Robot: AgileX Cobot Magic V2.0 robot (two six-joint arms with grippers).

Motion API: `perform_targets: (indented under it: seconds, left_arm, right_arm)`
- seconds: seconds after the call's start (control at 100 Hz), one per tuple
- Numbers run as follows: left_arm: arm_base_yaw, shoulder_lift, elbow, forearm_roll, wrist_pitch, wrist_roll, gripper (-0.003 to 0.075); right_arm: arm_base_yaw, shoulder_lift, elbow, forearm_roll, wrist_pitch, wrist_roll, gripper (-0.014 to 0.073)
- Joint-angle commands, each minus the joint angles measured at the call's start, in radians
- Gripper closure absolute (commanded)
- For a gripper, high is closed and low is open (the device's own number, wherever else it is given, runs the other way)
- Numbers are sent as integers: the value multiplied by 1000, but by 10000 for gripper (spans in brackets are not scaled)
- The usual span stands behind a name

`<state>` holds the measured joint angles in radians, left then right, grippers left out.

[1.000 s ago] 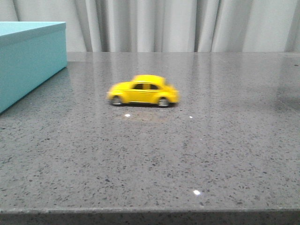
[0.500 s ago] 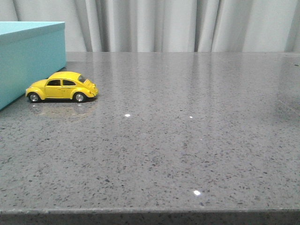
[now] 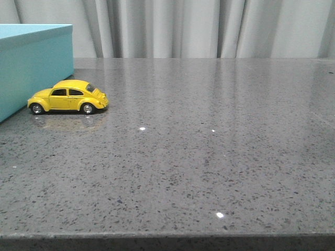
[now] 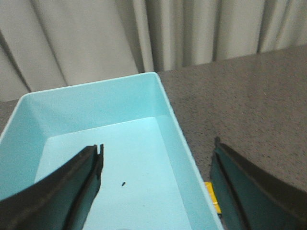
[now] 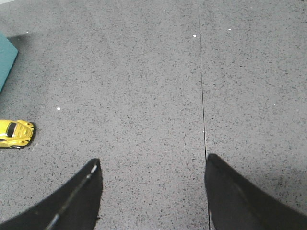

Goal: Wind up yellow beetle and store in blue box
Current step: 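Lower the left gripper over the car and grasp it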

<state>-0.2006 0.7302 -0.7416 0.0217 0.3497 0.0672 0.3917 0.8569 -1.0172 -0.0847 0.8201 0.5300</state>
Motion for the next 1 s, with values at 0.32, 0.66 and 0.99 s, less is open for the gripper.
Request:
perform_targets:
  seconds: [0.32, 0.66, 0.99]
  left_arm:
    - [-259, 388, -402, -8, 293, 484, 226]
    - [-296, 774, -756, -37, 662, 713, 226]
    - [-294, 959, -819, -3, 775, 768, 226]
  right_arm:
    - [1, -13, -23, 19, -62, -42, 125]
    - [1, -13, -23, 27, -64, -42, 125]
    - [1, -14, -23, 29, -62, -45, 125]
